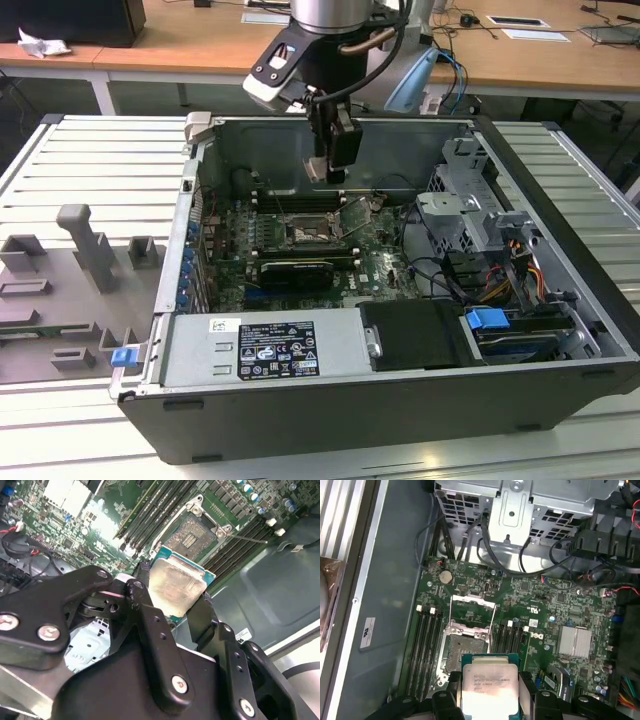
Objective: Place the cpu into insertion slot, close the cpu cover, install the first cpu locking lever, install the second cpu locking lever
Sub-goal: 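Place the cpu into insertion slot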
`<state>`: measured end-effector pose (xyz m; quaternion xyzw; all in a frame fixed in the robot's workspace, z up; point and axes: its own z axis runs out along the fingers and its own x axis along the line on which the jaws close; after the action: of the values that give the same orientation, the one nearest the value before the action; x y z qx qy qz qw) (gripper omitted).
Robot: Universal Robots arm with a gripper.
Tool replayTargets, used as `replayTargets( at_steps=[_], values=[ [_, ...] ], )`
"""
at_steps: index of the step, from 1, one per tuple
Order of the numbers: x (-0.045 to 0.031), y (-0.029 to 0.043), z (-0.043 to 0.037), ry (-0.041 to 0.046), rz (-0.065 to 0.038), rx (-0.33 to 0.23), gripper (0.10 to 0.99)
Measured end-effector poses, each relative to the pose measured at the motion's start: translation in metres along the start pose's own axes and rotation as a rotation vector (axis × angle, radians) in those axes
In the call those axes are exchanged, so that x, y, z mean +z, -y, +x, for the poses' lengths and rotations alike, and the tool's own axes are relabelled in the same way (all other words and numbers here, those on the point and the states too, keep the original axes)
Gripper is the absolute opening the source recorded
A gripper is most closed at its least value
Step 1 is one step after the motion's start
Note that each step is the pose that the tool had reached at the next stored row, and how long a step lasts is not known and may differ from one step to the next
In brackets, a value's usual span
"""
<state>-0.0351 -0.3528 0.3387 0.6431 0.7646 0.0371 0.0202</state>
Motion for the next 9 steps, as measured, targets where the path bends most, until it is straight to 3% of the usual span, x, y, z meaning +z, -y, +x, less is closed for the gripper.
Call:
replayTargets(
  at_steps=[5,9],
  values=[
    [0.0042,0.0006,0.0001,0.0089,0.0,0.066,0.541],
    [0.0071,0.0024,0.0004,0.0095,0.0,0.07,0.541]
  ],
)
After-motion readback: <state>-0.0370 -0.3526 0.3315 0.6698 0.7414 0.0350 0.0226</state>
